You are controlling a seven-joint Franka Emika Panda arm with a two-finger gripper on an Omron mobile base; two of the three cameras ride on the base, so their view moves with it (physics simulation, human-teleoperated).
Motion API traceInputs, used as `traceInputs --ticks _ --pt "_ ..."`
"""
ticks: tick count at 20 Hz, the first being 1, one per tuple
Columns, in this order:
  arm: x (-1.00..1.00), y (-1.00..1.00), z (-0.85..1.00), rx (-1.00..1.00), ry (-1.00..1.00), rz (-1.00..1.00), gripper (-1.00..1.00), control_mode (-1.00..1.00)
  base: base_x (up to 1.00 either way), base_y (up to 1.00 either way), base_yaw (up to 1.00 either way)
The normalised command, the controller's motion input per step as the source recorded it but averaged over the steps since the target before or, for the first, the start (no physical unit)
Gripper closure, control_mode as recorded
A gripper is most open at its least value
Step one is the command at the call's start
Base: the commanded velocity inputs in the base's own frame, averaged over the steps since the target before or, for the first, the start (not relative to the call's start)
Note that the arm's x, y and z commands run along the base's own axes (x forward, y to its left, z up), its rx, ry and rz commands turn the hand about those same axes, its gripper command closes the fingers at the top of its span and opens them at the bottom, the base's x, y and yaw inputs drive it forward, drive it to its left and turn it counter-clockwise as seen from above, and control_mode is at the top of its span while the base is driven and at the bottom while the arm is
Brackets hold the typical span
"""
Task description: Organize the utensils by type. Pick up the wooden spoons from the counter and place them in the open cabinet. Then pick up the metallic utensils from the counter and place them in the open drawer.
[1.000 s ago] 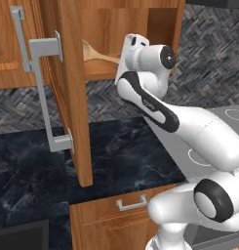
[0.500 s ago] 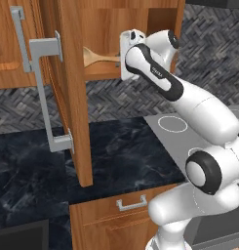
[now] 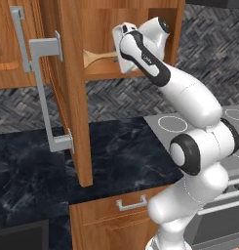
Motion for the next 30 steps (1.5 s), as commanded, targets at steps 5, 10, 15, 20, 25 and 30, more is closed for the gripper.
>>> traceInputs --ticks 5,10,15,20,25,30 --pt "0.23 0.16 -0.01 -0.15 0.00 -0.01 1.00 -1.00 0.00 0.00 0.00" --pt "0.32 0.12 0.00 -0.09 -0.02 -0.11 1.00 -1.00 0.00 0.00 0.00" --pt "0.36 0.04 0.00 -0.02 0.00 -0.16 1.00 -1.00 0.00 0.00 0.00" --pt "0.32 0.03 -0.01 0.00 -0.02 -0.13 1.00 -1.00 0.00 0.00 0.00" --pt "0.31 0.10 -0.09 0.00 -0.10 -0.09 1.00 -1.00 0.00 0.00 0.00" --pt "0.17 0.06 -0.27 0.00 -0.10 -0.02 1.00 -1.00 0.00 0.00 0.00"
